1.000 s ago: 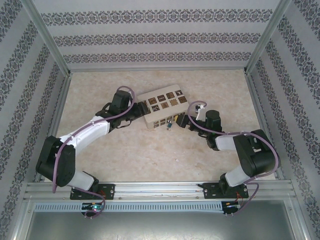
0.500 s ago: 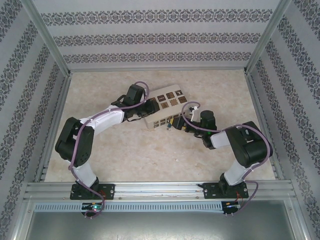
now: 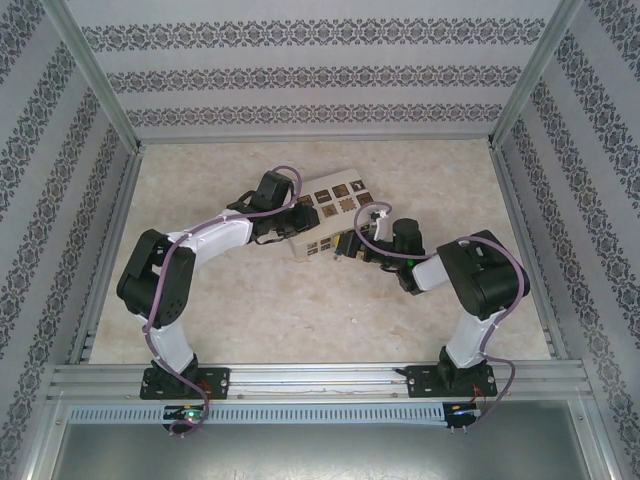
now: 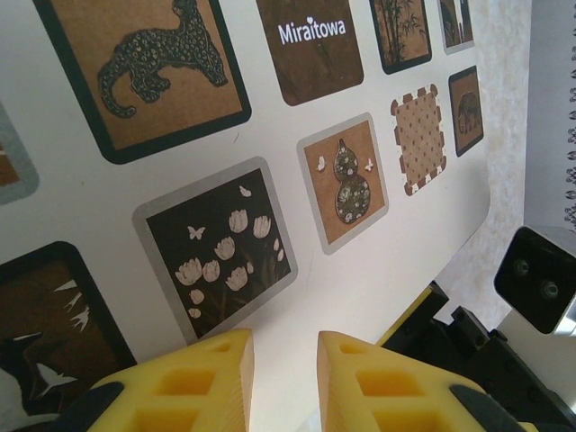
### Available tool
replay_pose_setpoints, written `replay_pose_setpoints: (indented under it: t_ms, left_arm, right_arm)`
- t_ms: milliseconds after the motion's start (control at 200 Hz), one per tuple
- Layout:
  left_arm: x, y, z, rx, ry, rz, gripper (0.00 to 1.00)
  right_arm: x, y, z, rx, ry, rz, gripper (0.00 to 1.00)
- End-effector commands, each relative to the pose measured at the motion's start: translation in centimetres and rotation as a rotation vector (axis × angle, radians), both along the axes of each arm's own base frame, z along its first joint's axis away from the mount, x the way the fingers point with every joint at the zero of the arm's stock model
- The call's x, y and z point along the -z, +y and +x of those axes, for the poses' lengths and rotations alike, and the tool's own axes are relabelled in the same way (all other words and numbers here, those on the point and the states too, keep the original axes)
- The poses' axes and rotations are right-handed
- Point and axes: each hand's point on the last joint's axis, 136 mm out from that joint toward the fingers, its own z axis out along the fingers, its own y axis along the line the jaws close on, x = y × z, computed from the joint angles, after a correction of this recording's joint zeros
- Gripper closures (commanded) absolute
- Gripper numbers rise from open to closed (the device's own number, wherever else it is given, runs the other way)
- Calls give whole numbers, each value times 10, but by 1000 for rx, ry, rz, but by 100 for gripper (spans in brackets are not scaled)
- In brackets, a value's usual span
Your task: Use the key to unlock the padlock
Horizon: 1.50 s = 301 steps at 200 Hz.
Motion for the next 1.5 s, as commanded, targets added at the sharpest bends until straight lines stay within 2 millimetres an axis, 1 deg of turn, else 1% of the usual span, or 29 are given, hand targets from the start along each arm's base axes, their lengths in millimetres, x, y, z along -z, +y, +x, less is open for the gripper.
replay_pose_setpoints:
  t_ms: [0,210,415,515,725,1159,1379,1499]
  left_arm:
    - [23,3,-14,18,51,52,75]
    - [25,3,-14,20,58,51,75]
    - [27,4,-16,19,59,52,75]
    - [27,4,-17,16,61,50,75]
    - [27,6,-20,13,61,50,75]
    - [26,6,-20,15,61,49,75]
    - [27,6,-21,16,63,51,75]
    - [27,6,-20,16,61,50,75]
  right_arm:
    - [-11,12,3,-47,-52,30,17]
    - [-9,23,0,-100,-61,41,20]
    - [-13,30,-2,-142,-84,74,23]
    - [-16,31,-4,-154,-90,88,25]
    - [-15,30,-7,-159,-90,83,30]
    - [-5,26,-10,-156,-66,46,47]
    - [-3,25,-10,-151,-60,35,57]
    - [-2,24,-9,-144,-57,25,61]
